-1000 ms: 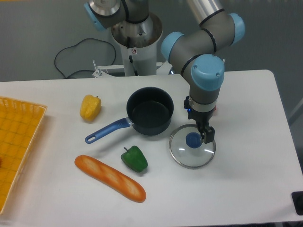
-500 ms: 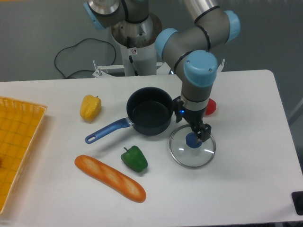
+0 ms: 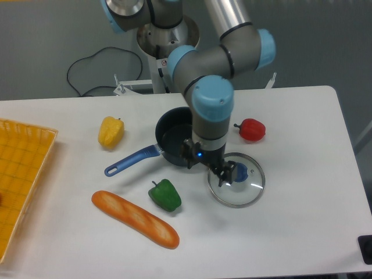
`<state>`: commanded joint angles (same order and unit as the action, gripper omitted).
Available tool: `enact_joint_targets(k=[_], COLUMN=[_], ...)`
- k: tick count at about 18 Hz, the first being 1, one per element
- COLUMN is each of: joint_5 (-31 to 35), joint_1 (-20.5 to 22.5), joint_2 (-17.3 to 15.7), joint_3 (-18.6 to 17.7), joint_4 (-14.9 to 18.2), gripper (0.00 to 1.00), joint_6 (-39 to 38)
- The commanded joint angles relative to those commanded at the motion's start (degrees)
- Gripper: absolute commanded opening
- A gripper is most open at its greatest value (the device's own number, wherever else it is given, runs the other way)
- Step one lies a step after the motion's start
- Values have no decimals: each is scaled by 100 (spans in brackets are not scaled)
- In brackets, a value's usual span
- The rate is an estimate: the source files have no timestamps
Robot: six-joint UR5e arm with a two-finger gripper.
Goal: Pick up the long bread
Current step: 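Move the gripper over the saucepan toward the baguette, then lower the open gripper onto the middle of the long baguette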
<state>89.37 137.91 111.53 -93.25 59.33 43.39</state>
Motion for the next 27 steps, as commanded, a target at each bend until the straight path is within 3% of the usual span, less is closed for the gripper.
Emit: enact_joint_targets(k=[3,14,17,21,27], joint_5=[511,793,723,-137,-280], joint_1=[-299,-836,-976,-1003,-1126], joint_2=[79,176,220,431,704], joint_3=[79,70,79,342,483], joint_4=[-9,0,9,9,0], gripper=[100,100,100,100,100], joint_6=[-1050,-4196,-4663,-4770,-5068])
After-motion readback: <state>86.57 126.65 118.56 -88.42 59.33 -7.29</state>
